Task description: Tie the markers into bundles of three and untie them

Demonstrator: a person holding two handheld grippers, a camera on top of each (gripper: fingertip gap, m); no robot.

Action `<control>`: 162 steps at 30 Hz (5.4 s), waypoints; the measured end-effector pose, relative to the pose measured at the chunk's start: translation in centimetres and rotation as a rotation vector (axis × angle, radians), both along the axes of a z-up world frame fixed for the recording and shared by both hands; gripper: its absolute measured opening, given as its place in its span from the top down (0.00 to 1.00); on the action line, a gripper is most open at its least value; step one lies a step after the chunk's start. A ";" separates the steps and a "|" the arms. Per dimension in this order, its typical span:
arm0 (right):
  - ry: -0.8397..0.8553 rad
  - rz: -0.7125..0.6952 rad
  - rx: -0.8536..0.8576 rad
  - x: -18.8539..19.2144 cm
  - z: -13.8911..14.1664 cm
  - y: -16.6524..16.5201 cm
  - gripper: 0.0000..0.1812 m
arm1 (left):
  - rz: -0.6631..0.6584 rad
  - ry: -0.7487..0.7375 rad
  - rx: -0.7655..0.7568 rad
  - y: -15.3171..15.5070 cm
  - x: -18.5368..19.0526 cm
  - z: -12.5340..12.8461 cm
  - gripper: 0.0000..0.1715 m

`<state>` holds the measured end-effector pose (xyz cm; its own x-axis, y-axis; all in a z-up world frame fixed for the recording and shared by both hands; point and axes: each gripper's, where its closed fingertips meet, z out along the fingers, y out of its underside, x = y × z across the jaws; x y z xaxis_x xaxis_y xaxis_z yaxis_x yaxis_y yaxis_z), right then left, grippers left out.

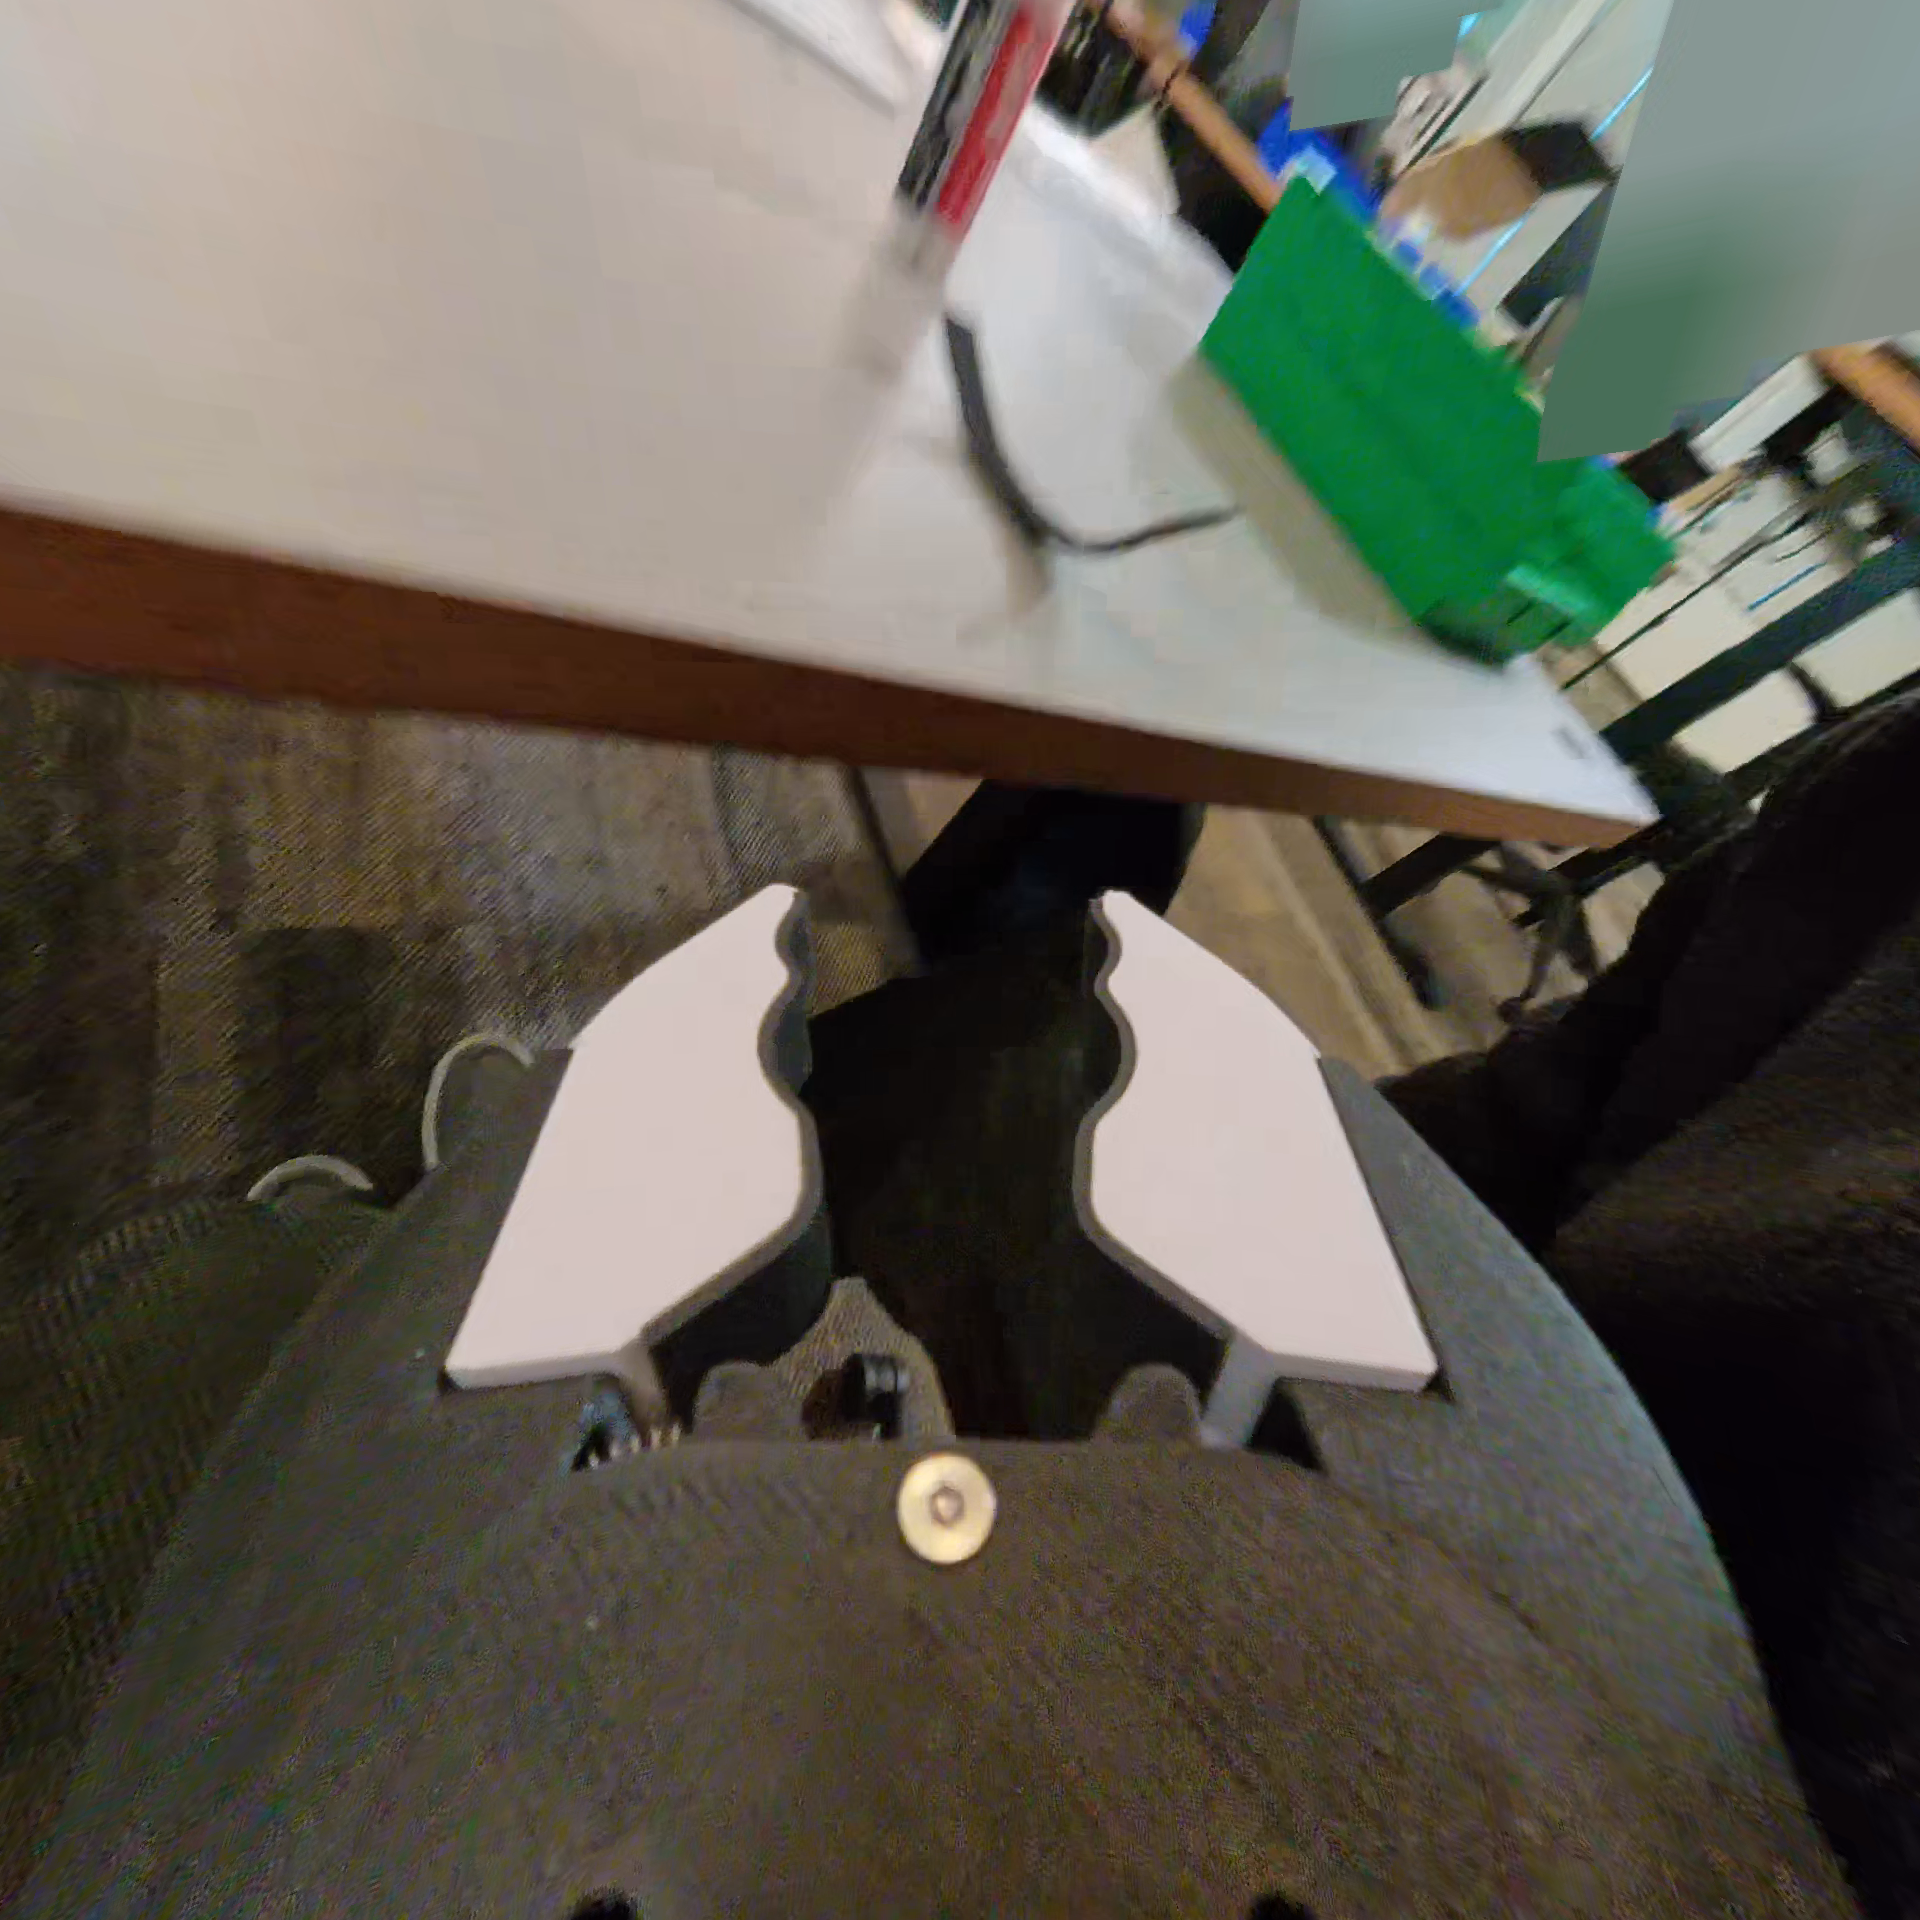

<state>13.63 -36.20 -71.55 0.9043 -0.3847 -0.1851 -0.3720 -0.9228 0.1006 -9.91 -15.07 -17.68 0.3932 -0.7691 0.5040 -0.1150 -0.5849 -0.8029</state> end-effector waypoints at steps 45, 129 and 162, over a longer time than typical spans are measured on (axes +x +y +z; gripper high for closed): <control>0.620 0.198 1.653 -13.1 68.2 28.7 0.90 | 0.012 -0.093 0.119 6.2 -0.5 7.3 0.61; 0.506 0.289 1.538 -10.6 67.0 31.0 0.89 | -0.527 0.263 0.306 6.9 11.2 4.6 0.91; -0.400 0.495 1.198 5.3 64.6 37.9 0.76 | -0.973 0.871 0.442 13.6 11.3 3.2 0.89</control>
